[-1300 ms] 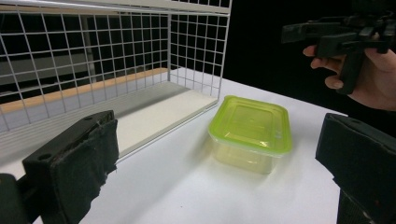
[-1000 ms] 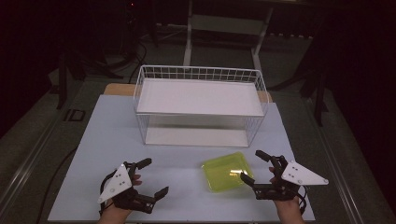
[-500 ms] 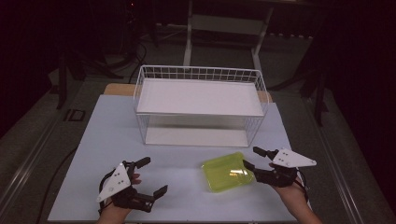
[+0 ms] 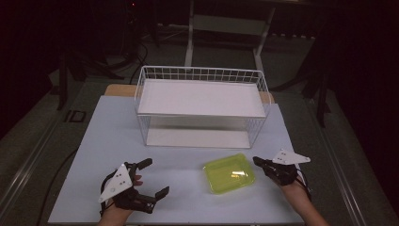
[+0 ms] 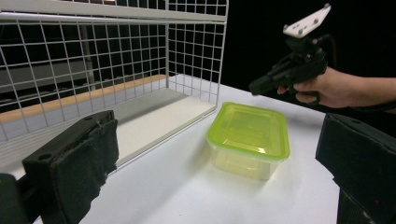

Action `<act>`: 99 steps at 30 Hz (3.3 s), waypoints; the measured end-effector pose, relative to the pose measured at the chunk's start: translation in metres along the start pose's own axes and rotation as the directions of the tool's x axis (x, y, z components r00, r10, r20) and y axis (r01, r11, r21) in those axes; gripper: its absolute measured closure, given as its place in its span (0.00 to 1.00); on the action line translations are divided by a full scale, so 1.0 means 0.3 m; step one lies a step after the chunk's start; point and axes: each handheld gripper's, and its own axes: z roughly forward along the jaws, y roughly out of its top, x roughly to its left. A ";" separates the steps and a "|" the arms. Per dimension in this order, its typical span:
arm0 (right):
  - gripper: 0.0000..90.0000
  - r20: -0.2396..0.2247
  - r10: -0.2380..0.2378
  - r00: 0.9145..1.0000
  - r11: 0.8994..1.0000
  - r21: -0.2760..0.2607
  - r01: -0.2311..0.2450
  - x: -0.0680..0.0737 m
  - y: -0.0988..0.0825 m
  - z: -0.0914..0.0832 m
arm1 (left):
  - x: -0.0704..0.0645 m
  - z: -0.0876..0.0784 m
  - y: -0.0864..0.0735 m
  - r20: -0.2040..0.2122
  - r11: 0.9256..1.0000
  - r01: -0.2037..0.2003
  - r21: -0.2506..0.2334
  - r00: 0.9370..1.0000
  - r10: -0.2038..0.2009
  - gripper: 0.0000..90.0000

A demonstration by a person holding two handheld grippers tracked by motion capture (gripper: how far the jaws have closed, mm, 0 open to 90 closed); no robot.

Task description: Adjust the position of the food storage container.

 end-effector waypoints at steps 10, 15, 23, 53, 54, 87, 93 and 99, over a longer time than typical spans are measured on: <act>1.00 -0.068 0.004 0.998 0.999 0.051 -0.001 -0.002 -0.059 0.012 | -0.002 0.005 -0.001 0.001 1.000 -0.005 0.006 1.000 0.005 0.00; 1.00 -0.097 0.020 0.995 0.999 0.049 -0.015 0.010 -0.062 0.014 | -0.005 0.003 0.001 0.001 1.000 -0.008 0.004 1.000 0.008 0.00; 1.00 -0.143 0.007 0.990 0.999 0.047 0.000 0.040 -0.055 0.023 | -0.006 0.005 -0.001 0.001 1.000 -0.011 0.012 1.000 0.011 0.00; 1.00 -0.196 -0.032 0.980 0.998 0.054 0.044 0.084 -0.019 0.057 | -0.013 0.012 -0.005 0.016 1.000 -0.013 0.019 1.000 0.013 0.00; 1.00 -0.201 -0.036 0.979 0.997 0.057 0.048 0.087 -0.016 0.059 | -0.013 0.012 -0.005 0.016 1.000 -0.013 0.019 1.000 0.012 0.00; 1.00 -0.303 -0.075 0.950 0.994 0.048 0.094 0.234 0.077 0.181 | -0.022 0.011 -0.005 0.035 0.999 -0.023 0.029 0.999 0.022 0.00; 1.00 -0.302 -0.083 0.950 0.994 0.048 0.102 0.249 0.088 0.198 | -0.022 0.014 -0.008 0.039 0.999 -0.015 0.031 0.999 0.014 0.00; 1.00 -0.308 -0.082 0.948 0.995 0.031 0.096 0.258 0.101 0.192 | -0.018 0.015 -0.009 0.048 0.999 -0.001 0.032 0.999 -0.001 0.00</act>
